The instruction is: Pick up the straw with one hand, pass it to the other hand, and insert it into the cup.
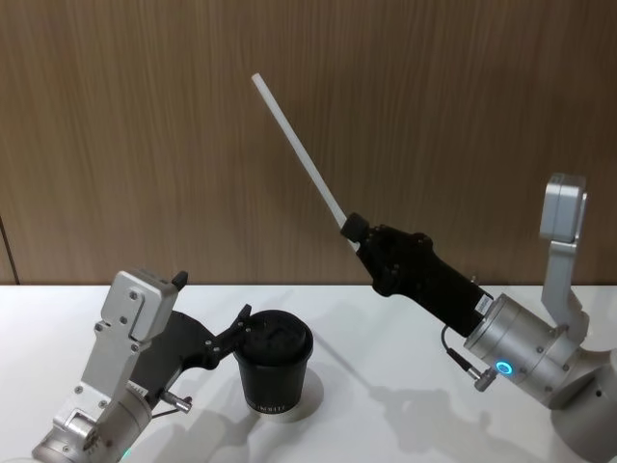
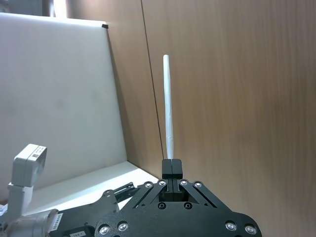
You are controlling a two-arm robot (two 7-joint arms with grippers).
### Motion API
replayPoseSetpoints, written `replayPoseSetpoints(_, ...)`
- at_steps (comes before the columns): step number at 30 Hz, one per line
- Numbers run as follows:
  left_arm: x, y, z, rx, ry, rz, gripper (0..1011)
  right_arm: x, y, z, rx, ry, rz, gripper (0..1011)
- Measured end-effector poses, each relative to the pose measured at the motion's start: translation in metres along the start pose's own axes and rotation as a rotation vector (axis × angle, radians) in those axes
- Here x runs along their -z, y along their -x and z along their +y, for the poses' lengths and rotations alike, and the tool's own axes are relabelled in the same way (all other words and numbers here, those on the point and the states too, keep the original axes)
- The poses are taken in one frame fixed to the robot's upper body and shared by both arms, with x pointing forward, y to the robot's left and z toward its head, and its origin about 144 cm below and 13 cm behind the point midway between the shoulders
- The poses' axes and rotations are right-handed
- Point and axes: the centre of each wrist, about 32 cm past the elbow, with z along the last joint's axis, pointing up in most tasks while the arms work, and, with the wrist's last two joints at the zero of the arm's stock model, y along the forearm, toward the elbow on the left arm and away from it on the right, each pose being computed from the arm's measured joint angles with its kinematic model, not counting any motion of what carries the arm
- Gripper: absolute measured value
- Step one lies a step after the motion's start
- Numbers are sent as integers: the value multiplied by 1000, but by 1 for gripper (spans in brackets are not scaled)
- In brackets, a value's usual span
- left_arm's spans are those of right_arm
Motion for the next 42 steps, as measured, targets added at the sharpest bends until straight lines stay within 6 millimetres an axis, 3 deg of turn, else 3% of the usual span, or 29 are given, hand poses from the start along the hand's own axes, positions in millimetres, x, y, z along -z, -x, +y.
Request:
replayPoseSetpoints(32,0,0,0,1,0,2,1000,6,20,5,-92,-21,26,0)
replayPoseSetpoints(42,-3,-5,1,57,21,75,1000,6,23,6,-103,-22,30,0)
